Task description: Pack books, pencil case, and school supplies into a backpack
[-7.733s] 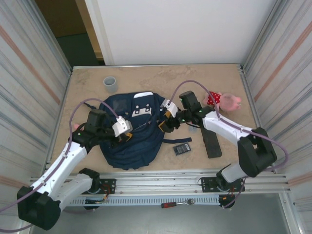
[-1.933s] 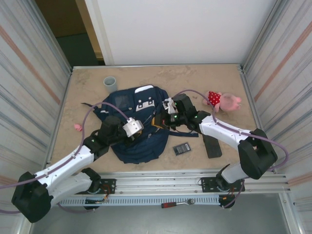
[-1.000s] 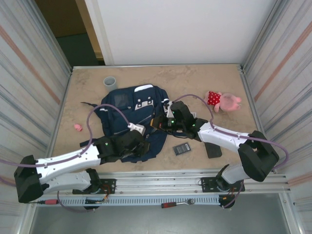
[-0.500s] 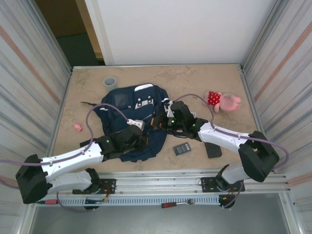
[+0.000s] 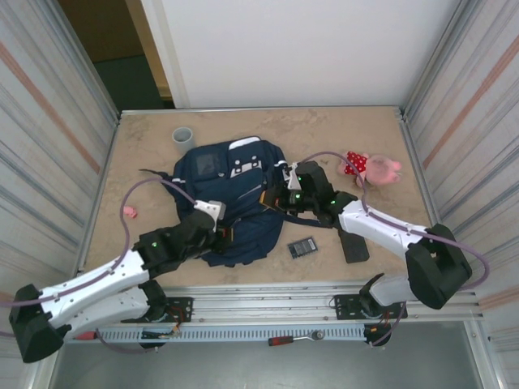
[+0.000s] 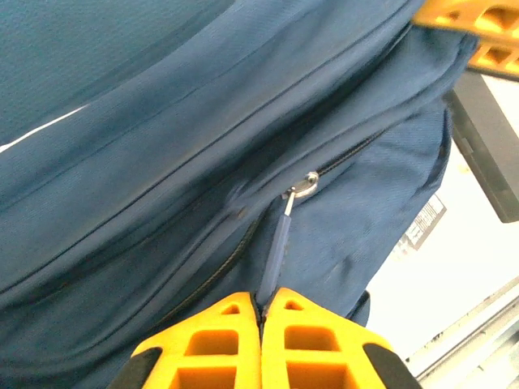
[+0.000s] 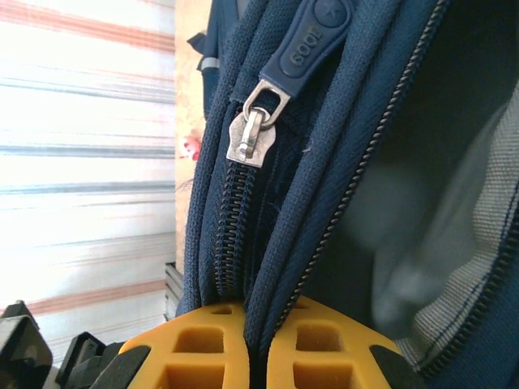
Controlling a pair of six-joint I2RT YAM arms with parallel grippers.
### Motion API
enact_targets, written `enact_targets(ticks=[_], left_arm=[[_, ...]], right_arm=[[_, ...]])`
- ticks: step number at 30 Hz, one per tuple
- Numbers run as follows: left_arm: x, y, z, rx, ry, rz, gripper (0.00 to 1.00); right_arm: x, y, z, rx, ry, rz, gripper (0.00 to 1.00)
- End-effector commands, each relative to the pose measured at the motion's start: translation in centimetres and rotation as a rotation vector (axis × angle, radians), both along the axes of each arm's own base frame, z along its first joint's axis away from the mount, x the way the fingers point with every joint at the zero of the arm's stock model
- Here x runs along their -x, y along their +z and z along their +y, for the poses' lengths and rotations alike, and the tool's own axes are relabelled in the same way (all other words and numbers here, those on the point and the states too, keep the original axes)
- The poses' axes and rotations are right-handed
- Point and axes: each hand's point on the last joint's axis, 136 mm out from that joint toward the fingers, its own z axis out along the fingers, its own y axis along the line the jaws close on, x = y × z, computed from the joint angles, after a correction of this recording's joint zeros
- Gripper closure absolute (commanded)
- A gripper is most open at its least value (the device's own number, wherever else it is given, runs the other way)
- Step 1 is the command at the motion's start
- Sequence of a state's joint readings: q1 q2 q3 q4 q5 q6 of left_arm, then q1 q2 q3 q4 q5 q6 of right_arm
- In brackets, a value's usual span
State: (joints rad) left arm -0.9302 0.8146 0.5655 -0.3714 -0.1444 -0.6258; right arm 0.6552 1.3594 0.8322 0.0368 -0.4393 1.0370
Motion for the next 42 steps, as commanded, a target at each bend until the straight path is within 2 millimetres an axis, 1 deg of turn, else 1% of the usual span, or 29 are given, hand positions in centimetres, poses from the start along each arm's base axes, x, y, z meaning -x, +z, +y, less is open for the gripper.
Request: enact_targets(ticks=[1, 2, 4, 6, 7, 9, 11, 14, 15, 16, 18, 20, 21, 23, 24, 26, 29, 31, 33, 36, 37, 39, 41, 42], left_arm=[[0.6, -2.1, 2.5, -0.085, -0.002, -0.019, 1.0], [0.7, -1.9, 2.2, -0.065, -0.026, -0.036, 1.0], [0.8, -0.6, 1.0, -0.003, -0.096, -0.093, 1.0], [0.9, 0.8, -0.3, 0.058, -0.15, -0.144, 1.0], [0.8, 1.4, -0.9, 0.087, -0.172, -0.167, 1.0], [0.6, 2.3, -1.7, 0.122, -0.194, -0.198, 1.0], [0.5, 2.5, -2.4, 0.138, -0.214, -0.21, 1.0], [0.3, 2.2, -2.8, 0.126, -0.224, -0.204, 1.0], [0.2, 2.1, -2.8, 0.116, -0.225, -0.199, 1.0], [0.2, 2.0, -2.8, 0.102, -0.222, -0.193, 1.0], [-0.3, 1.2, -1.5, 0.029, -0.16, -0.163, 1.0], [-0.7, 0.3, 0.1, -0.038, -0.096, -0.136, 1.0], [-0.9, -0.2, 1.1, -0.067, -0.057, -0.117, 1.0], [-1.2, -1.4, 3.0, -0.101, 0.021, -0.071, 1.0], [-1.2, -1.9, 3.8, -0.105, 0.052, -0.047, 1.0], [-1.2, -2.6, 5.1, -0.102, 0.103, -0.018, 1.0], [-1.0, -3.1, 6.2, -0.103, 0.132, -0.007, 1.0], [-0.9, -3.1, 6.2, -0.097, 0.117, -0.009, 1.0], [-0.7, -2.4, 4.8, -0.063, 0.034, -0.034, 1.0], [-0.6, -1.0, 2.4, 0.019, -0.081, -0.089, 1.0], [-0.7, -0.6, 1.8, 0.043, -0.108, -0.105, 0.98], [-1.0, -0.4, 1.3, 0.05, -0.117, -0.115, 0.93], [-1.4, -0.8, 1.2, 0.024, -0.12, -0.106, 0.9], [-1.5, -1.2, 1.2, 0.006, -0.119, -0.096, 0.89]], right_arm=[[-1.7, 3.6, -2.0, -0.009, -0.063, -0.116, 1.0], [-1.7, 3.6, -2.1, -0.011, -0.071, -0.112, 0.99], [-1.3, 3.3, -1.7, -0.025, -0.086, -0.097, 0.77], [-0.5, 2.9, -0.9, -0.036, -0.094, -0.087, 0.56], [0.2, 2.6, -0.3, -0.041, -0.094, -0.08, 0.5], [1.2, 2.1, 1.0, -0.057, -0.101, -0.069, 0.47], [2.0, 1.7, 2.0, -0.086, -0.124, -0.046, 0.46], [2.2, 0.8, 2.8, -0.084, -0.15, -0.042, 0.47], [2.0, 0.6, 3.0, -0.078, -0.154, -0.04, 0.5], [1.9, 0.4, 3.1, -0.073, -0.152, -0.037, 0.57], [1.5, 0.6, 3.2, -0.066, -0.137, -0.046, 0.74], [1.0, 1.1, 2.8, -0.057, -0.117, -0.057, 0.86], [0.9, 1.5, 2.5, -0.051, -0.106, -0.068, 0.91], [0.7, 2.5, 1.7, -0.037, -0.082, -0.099, 0.98], [0.5, 3.0, 1.0, -0.029, -0.075, -0.106, 0.99], [0.3, 3.6, -0.2, -0.01, -0.058, -0.109, 1.0], [0.1, 4.7, -1.6, 0.0, -0.041, -0.119, 1.0], [-0.1, 5.2, -2.1, -0.01, -0.044, -0.122, 1.0], [-0.2, 5.7, -2.0, -0.03, -0.039, -0.13, 1.0], [-0.1, 5.9, -1.1, -0.054, -0.012, -0.127, 1.0], [0.0, 6.0, -0.7, -0.057, -0.003, -0.128, 1.0], [0.0, 6.1, -0.4, -0.061, 0.004, -0.13, 1.0], [0.0, 6.3, -0.1, -0.064, 0.012, -0.131, 1.0], [0.0, 6.4, 0.0, -0.066, 0.015, -0.133, 1.0]])
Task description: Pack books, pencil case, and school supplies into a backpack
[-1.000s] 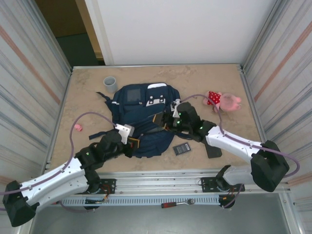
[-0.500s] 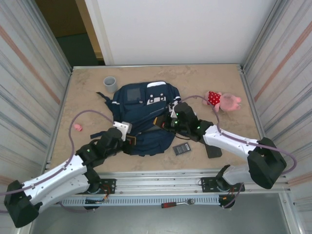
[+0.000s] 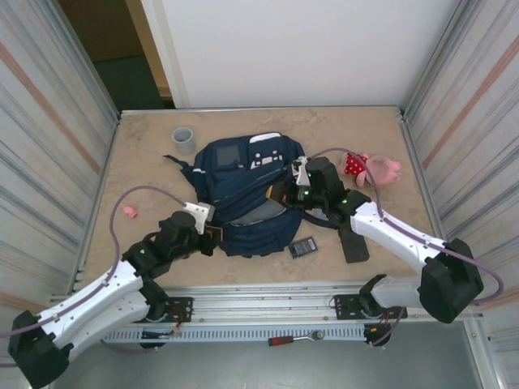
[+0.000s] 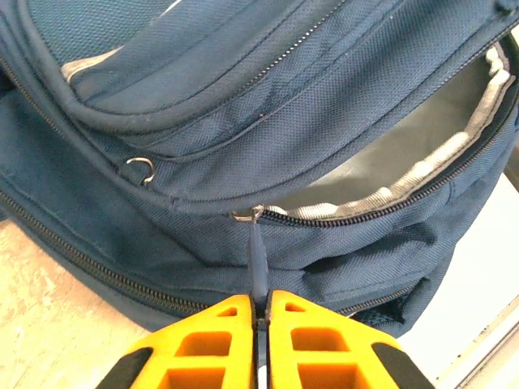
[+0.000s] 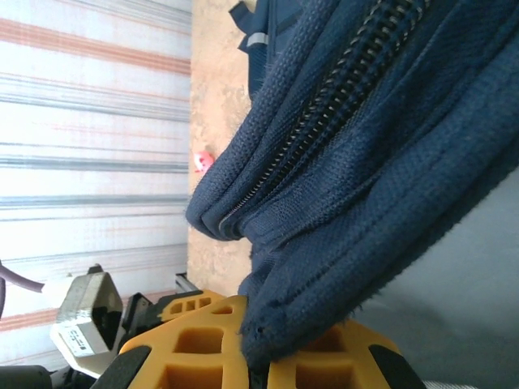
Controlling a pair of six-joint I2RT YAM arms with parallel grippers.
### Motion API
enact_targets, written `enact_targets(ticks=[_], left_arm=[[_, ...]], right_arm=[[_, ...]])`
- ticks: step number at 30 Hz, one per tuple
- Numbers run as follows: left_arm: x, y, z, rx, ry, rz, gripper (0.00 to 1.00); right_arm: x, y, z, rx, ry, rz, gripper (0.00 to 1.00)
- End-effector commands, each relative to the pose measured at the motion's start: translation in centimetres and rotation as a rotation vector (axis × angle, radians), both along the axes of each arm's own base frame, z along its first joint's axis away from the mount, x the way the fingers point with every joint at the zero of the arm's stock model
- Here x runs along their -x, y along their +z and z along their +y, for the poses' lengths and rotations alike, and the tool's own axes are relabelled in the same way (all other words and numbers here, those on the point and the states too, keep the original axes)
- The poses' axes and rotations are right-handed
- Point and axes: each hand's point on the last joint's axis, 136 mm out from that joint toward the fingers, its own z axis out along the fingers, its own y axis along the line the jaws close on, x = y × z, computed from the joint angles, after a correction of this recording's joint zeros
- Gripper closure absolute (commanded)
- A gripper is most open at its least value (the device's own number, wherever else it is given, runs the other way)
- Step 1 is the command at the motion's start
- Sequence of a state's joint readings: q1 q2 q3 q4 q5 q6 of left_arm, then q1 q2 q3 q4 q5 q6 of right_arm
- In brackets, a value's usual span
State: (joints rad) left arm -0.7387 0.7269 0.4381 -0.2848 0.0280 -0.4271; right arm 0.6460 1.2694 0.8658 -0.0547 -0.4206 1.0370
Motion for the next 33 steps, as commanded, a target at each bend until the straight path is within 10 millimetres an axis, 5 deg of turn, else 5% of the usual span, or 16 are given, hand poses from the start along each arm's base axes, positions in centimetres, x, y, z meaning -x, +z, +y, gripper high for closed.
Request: enact_targets(ticks=[1, 2, 7, 14, 18, 21, 24, 30, 33], left_arm=[[-0.6, 0.4, -0.9, -0.009, -0.051, -0.029, 0.93], [-0.7, 0.1, -0.9, -0.028, -0.048, -0.019, 0.96], [-0.8, 0.9, -2.1, 0.026, -0.081, -0.034, 1.0], [-0.9, 1.9, -1.8, 0.03, -0.081, -0.074, 1.0], [-0.9, 1.8, -1.3, 0.016, -0.065, -0.081, 1.0], [-1.3, 1.7, -0.1, -0.016, -0.005, -0.082, 1.0], [-1.8, 1.0, 2.0, -0.093, 0.086, -0.069, 1.0], [-2.5, 0.3, 6.4, -0.135, 0.257, -0.043, 1.0], [-2.8, 0.7, 6.8, -0.116, 0.254, -0.064, 1.0]], right_arm=[[-0.5, 3.5, 1.1, -0.052, 0.038, -0.103, 1.0], [-0.5, 3.4, 1.1, -0.045, 0.031, -0.1, 0.97], [0.0, 0.8, 1.9, 0.017, -0.016, -0.049, 0.51], [0.7, -3.5, 3.9, 0.043, -0.089, 0.013, 0.43], [0.6, -4.7, 5.6, 0.051, -0.082, 0.046, 0.51], [0.2, -4.7, 6.1, 0.054, -0.067, 0.046, 0.8], [0.1, -2.7, 6.3, 0.033, 0.005, 0.001, 0.93], [0.6, 2.9, 3.0, 0.08, 0.041, -0.096, 0.97], [0.5, 3.2, 1.5, 0.094, -0.006, -0.101, 0.96]])
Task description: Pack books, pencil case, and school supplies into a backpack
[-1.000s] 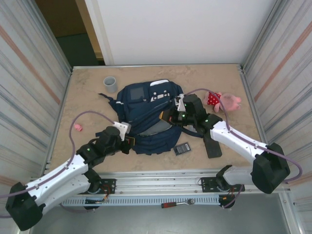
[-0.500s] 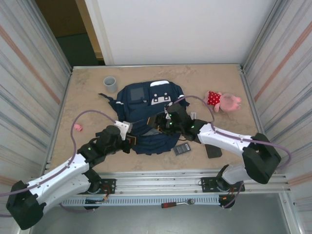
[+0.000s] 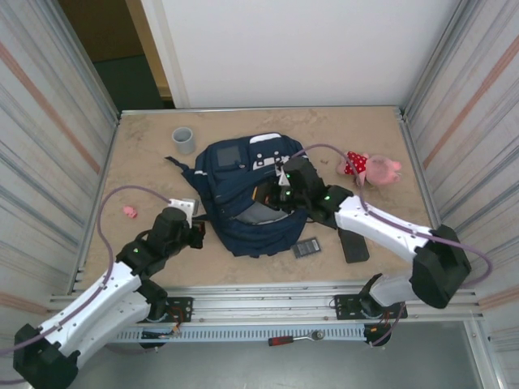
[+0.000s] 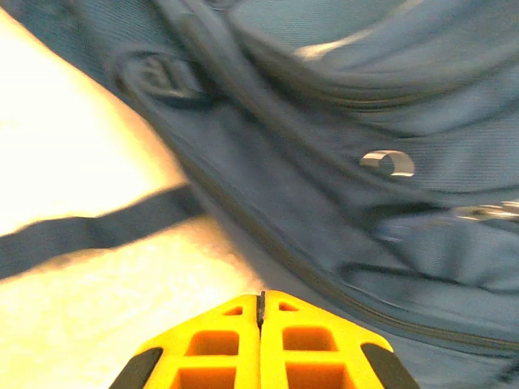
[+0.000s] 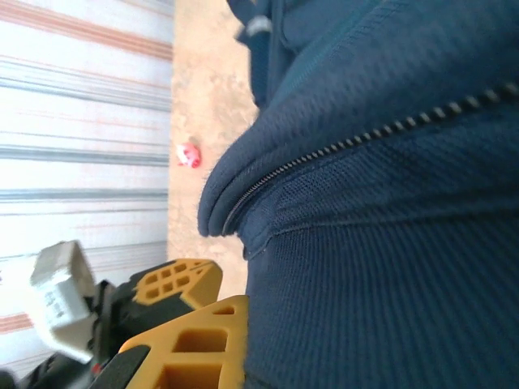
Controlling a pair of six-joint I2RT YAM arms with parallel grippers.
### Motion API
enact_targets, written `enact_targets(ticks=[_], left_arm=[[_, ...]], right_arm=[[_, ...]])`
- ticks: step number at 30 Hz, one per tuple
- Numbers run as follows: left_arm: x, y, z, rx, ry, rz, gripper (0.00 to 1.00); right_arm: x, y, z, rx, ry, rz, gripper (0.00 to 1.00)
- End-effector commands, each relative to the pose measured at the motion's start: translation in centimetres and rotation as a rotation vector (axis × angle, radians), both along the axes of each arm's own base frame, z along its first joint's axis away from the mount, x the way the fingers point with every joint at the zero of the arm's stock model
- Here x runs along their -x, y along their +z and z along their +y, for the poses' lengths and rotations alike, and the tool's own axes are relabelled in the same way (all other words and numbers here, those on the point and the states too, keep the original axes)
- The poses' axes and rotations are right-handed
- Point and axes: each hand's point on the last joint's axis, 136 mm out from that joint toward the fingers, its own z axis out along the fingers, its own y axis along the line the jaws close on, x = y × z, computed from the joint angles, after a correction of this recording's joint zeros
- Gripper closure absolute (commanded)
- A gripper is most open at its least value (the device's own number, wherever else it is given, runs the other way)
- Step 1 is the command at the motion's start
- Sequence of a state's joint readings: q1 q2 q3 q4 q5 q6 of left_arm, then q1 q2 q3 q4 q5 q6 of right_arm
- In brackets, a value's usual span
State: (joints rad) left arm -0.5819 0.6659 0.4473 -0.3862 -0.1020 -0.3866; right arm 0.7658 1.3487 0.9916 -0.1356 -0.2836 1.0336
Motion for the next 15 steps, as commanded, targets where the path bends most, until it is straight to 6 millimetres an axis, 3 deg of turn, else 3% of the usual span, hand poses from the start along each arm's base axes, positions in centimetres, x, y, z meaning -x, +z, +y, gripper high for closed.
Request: enact_targets(ticks=[1, 6, 10, 15], left_arm=[[-0.4, 1.0, 0.4, 0.009, -0.002, -0.038, 1.0], [-0.4, 3.5, -3.8, 0.145, -0.215, -0.135, 1.0], [0.1, 3.5, -6.0, 0.185, -0.343, -0.138, 0.64], [0.6, 2.0, -7.7, 0.23, -0.42, -0.052, 0.54]], right_arm=[[-0.1, 2.2, -1.9, 0.012, -0.029, -0.074, 0.94], [-0.7, 1.6, -1.0, -0.069, -0.053, -0.055, 0.96], [-0.8, 3.3, 0.2, -0.088, -0.001, -0.086, 0.98], [-0.8, 5.4, 0.6, -0.093, 0.036, -0.124, 0.98]])
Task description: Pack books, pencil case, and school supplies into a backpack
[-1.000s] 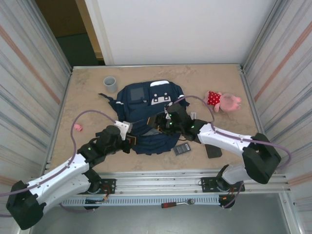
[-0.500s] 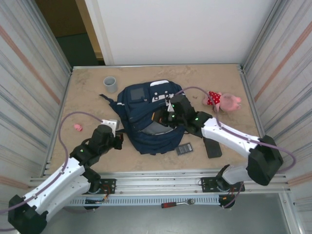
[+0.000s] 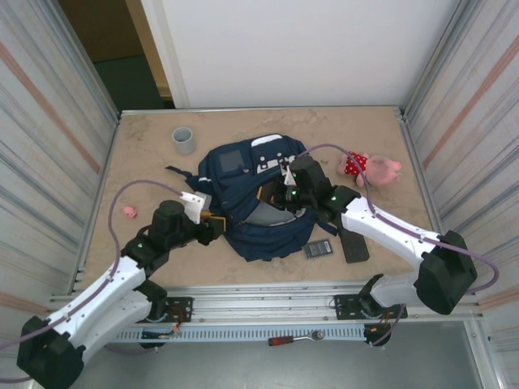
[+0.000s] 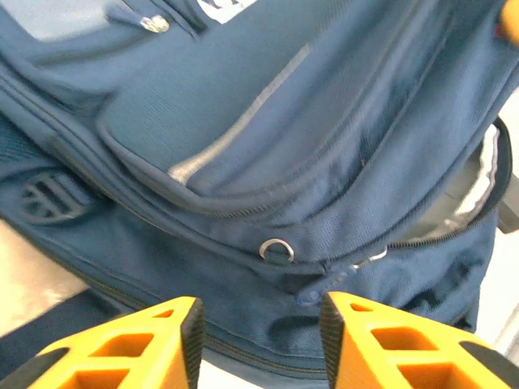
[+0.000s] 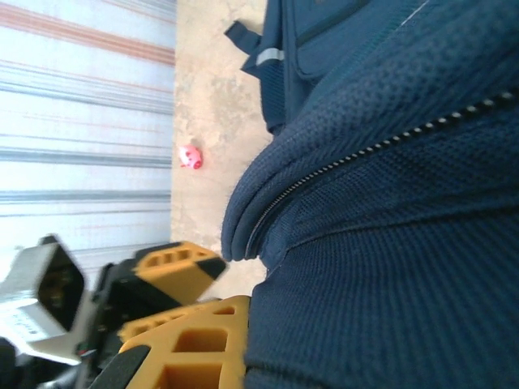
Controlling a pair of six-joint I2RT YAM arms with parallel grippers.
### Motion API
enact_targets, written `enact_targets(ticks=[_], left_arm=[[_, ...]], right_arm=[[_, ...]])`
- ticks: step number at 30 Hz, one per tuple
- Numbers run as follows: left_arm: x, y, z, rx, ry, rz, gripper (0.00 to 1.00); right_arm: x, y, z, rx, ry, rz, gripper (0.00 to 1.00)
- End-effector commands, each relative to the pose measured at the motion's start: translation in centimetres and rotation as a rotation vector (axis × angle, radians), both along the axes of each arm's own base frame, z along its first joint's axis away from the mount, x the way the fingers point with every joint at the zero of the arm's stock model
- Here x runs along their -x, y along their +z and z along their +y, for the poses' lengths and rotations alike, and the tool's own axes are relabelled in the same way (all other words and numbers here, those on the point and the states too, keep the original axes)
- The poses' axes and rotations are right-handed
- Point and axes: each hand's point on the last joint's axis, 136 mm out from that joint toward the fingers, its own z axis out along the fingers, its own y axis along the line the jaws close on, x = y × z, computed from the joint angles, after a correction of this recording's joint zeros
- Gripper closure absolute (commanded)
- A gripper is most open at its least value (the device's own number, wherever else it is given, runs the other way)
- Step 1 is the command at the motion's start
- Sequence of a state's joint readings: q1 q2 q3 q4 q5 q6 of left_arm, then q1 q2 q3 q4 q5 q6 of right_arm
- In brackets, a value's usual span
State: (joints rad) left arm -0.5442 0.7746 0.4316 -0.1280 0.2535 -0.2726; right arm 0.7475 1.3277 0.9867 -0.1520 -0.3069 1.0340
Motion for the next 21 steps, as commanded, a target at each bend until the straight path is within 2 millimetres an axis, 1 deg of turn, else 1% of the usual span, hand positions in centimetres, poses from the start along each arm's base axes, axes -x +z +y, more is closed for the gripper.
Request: enact_targets(ticks=[1, 4, 6, 9, 13, 14, 15, 16, 17, 19, 21], left_arm=[[0.8, 0.0, -2.0, 0.068, -0.115, 0.017, 0.5], [0.9, -0.1, -3.1, 0.123, -0.15, 0.045, 0.42], [1.0, 0.2, -3.9, 0.152, -0.184, 0.046, 0.38], [1.0, 0.1, -4.3, 0.156, -0.196, 0.052, 0.35], [0.6, -0.3, -4.6, 0.168, -0.197, 0.042, 0.36], [0.5, -0.2, -4.8, 0.184, -0.201, 0.036, 0.43], [0.4, -0.1, -5.1, 0.196, -0.207, 0.033, 0.54], [0.5, 0.0, -5.2, 0.204, -0.214, 0.034, 0.6], [0.4, 0.1, -5.4, 0.208, -0.22, 0.037, 0.64], [0.7, 0.3, -5.8, 0.209, -0.246, 0.038, 0.68], [1.0, 0.2, -5.9, 0.193, -0.259, 0.038, 0.77]], right_arm=[[-1.0, 5.4, 1.2, -0.088, 0.035, -0.141, 0.98], [-1.1, 6.1, 1.3, -0.096, 0.038, -0.154, 0.98], [-1.3, 6.5, 1.4, -0.101, 0.039, -0.161, 0.98], [-1.4, 6.7, 1.5, -0.104, 0.042, -0.166, 0.98], [-1.4, 7.0, 1.8, -0.113, 0.052, -0.17, 0.99], [-1.4, 6.9, 1.8, -0.112, 0.054, -0.168, 0.99], [-1.5, 6.8, 1.8, -0.109, 0.052, -0.167, 0.99], [-1.4, 6.7, 1.8, -0.107, 0.053, -0.166, 0.99], [-1.5, 6.6, 1.7, -0.104, 0.05, -0.163, 1.0], [-1.6, 6.4, 1.5, -0.098, 0.041, -0.166, 1.0], [-1.7, 6.2, 1.2, -0.091, 0.029, -0.164, 1.0]])
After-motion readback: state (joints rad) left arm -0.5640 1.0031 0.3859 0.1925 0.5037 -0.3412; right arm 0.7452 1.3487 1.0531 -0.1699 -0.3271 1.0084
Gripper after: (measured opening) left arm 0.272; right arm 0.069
